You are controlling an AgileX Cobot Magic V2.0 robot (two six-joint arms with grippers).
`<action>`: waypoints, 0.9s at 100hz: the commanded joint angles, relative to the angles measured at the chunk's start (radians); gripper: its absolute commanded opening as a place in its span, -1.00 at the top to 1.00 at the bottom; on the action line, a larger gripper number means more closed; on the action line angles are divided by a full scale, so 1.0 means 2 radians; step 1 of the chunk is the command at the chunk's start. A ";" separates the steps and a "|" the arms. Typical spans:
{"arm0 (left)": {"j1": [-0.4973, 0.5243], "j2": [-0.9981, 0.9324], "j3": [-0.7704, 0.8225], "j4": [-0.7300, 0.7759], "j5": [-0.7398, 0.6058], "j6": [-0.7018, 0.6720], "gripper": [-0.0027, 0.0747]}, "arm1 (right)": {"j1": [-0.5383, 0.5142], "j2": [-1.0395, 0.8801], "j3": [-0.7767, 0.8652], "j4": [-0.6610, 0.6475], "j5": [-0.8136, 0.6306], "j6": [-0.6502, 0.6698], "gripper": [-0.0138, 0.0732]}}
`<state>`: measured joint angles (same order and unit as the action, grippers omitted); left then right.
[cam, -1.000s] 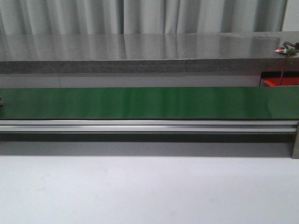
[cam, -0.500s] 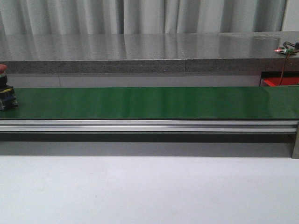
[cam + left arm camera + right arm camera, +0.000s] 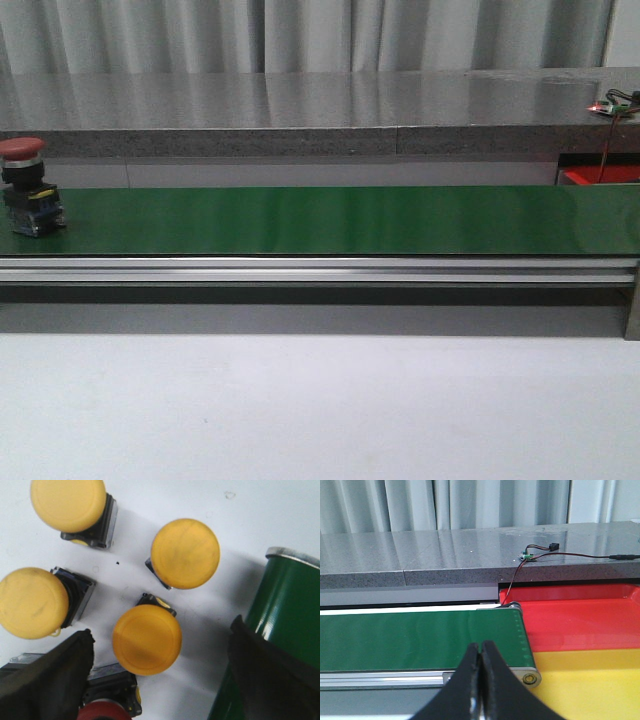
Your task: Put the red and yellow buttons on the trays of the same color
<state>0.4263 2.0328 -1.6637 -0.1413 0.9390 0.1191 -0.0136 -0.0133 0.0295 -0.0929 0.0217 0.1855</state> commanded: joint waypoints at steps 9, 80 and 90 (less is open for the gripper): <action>-0.001 -0.021 -0.016 -0.008 -0.024 0.000 -0.48 | -0.004 -0.008 -0.009 -0.006 -0.037 -0.001 0.85; -0.001 0.010 -0.022 -0.008 -0.042 0.000 0.10 | -0.004 -0.008 -0.009 -0.006 -0.037 -0.001 0.85; -0.001 0.010 -0.022 -0.008 -0.042 0.000 0.25 | -0.004 -0.008 -0.009 -0.006 -0.037 -0.001 0.85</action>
<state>0.4263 2.1087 -1.6763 -0.1413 0.8894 0.1207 -0.0136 -0.0133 0.0295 -0.0929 0.0217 0.1855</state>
